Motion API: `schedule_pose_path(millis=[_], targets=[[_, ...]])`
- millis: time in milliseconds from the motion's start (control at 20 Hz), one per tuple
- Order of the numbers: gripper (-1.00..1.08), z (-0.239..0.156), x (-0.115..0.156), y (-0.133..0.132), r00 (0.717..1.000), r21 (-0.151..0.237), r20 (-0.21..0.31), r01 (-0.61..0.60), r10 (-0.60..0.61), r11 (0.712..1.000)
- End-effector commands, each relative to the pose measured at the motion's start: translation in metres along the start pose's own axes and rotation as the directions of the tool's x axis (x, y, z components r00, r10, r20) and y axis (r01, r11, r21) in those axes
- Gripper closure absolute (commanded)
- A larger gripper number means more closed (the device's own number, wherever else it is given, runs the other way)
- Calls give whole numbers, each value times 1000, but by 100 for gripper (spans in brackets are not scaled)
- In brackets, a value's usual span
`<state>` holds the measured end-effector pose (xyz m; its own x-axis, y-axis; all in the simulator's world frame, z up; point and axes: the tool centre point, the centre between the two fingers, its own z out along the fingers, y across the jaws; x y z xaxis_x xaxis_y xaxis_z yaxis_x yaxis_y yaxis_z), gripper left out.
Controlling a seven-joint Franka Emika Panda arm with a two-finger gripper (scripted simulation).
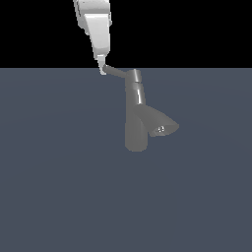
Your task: Turn on the faucet by rotating a designated handle.
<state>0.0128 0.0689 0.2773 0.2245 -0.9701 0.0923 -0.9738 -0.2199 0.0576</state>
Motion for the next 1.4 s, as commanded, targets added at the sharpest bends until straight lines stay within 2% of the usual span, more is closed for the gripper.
schedule_pose_path(millis=[0,800,850,900,1350], targets=[[108,-1,9,8,1000,-4,-1,-4,4,1000],[108,-15,61,61,1000,-13,1,-6,6,1000],[108,-15,61,61,1000,-13,1,-6,6,1000],[108,-18,49,51,1000,-2,0,13,-13,1000],[108,-13,97,55,1000,-7,1,4,-4,1000]])
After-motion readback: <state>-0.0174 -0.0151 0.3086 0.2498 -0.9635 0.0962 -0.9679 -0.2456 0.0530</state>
